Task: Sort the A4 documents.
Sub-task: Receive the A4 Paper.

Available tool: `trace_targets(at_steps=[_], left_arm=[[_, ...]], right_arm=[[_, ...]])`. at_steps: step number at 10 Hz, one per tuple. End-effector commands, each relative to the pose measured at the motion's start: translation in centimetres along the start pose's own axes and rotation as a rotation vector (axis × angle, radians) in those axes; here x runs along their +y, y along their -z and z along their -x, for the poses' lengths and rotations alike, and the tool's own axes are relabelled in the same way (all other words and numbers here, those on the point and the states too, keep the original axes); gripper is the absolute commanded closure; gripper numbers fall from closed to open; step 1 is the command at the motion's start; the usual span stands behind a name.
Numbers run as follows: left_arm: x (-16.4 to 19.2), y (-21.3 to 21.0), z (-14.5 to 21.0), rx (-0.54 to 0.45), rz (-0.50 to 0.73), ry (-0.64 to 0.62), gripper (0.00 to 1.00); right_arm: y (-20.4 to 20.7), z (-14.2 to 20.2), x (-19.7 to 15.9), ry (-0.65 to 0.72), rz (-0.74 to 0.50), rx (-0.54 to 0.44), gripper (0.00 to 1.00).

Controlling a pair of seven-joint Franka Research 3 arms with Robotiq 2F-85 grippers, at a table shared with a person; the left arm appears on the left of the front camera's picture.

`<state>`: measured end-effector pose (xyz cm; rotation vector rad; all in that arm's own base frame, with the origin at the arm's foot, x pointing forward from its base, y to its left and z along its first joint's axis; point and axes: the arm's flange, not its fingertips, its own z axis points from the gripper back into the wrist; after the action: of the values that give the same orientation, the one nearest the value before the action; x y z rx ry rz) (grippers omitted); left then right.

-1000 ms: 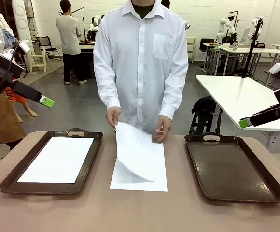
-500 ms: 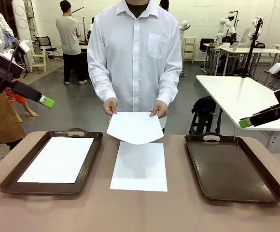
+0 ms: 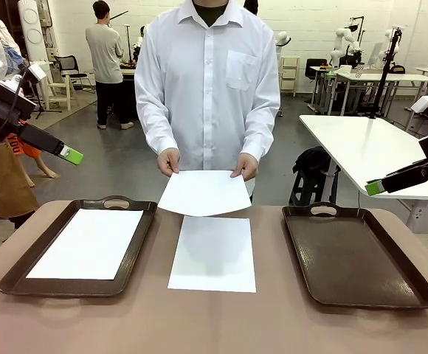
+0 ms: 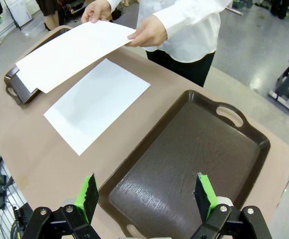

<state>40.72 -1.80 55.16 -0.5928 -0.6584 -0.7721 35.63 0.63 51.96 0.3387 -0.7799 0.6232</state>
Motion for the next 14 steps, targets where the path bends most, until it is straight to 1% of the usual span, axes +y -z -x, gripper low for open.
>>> trace_targets(at_steps=[1, 14], left_arm=[[-0.03, -0.12, 0.12, -0.007, 0.01, 0.009, 0.0], [-0.03, -0.12, 0.12, -0.007, 0.01, 0.009, 0.0]], right_arm=[[0.06, 0.03, -0.01, 0.001, -0.002, 0.001, 0.0], [0.06, 0.03, -0.01, 0.001, -0.002, 0.001, 0.0]])
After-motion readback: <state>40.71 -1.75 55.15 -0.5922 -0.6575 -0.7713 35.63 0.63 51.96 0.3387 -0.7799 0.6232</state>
